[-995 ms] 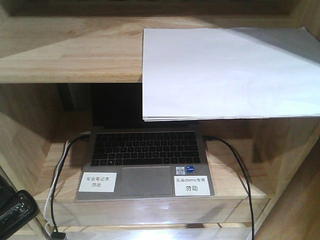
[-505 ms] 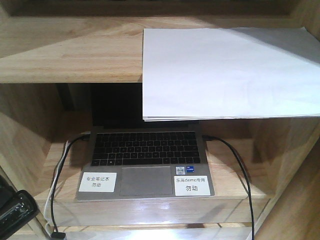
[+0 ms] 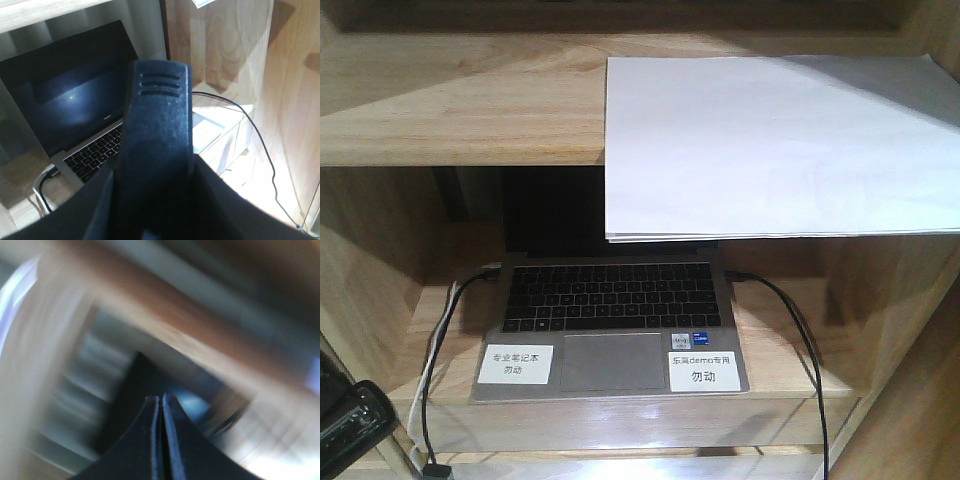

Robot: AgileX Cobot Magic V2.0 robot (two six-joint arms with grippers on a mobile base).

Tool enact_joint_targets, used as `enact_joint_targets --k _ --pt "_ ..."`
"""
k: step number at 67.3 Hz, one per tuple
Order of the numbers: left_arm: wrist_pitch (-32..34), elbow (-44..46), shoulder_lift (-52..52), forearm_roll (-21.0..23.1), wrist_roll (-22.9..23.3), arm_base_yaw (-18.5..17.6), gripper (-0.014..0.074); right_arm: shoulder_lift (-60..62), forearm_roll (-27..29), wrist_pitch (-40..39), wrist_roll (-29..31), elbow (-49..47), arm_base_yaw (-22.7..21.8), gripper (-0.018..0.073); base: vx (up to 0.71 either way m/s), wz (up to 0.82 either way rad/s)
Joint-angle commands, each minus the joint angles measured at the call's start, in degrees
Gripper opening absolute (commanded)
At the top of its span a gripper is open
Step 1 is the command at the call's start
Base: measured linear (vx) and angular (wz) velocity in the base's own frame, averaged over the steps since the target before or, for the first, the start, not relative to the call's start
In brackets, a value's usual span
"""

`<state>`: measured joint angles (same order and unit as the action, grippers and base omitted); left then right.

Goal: Grab stapler and paper to desk for stapling
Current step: 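Move the right gripper to the edge of the white paper stack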

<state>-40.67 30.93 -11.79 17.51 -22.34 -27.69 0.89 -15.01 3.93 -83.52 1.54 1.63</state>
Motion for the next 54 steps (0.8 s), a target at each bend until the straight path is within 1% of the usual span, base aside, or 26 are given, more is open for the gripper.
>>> enact_joint_targets --k 1,8,14,23,30,35,42,48,54 --pt "6.5 1.7 -0.5 1.6 0.1 -0.3 -0.0006 0.3 -2.5 -3.6 -6.3 0.3 -0.5 0.0000 0.00 0.00" --pt "6.5 1.7 -0.5 1.6 0.1 -0.3 -0.0006 0.3 -1.9 -5.3 -2.0 0.3 0.3 0.0048 0.00 0.00" --pt "6.5 1.7 -0.5 1.6 0.1 -0.3 -0.0006 0.3 -0.3 -6.9 0.5 0.2 2.4 0.0134 0.00 0.00" --pt "6.5 1.7 -0.5 1.6 0.1 -0.3 -0.0006 0.3 -0.4 -10.3 1.2 0.2 6.5 0.0321 0.00 0.00" --pt "6.5 1.7 -0.5 1.6 0.1 -0.3 -0.0006 0.2 -3.9 -14.9 1.2 0.2 9.2 0.0459 0.00 0.00" --pt "6.5 1.7 -0.5 1.6 0.1 -0.3 -0.0006 -0.6 -4.9 -18.4 1.0 -0.1 10.5 0.0524 0.00 0.00" --pt "6.5 1.7 -0.5 1.6 0.1 -0.3 -0.0006 -4.2 -5.0 -21.9 0.0 -1.5 11.0 0.0564 0.00 0.00" --pt "6.5 1.7 -0.5 1.6 0.1 -0.3 -0.0006 -9.3 -5.1 -24.6 -0.1 -3.4 11.0 0.0564 0.00 0.00" --pt "6.5 1.7 -0.5 1.6 0.1 -0.3 -0.0006 -15.9 -5.1 -30.1 -0.1 -5.3 11.0 0.0564 0.00 0.00"
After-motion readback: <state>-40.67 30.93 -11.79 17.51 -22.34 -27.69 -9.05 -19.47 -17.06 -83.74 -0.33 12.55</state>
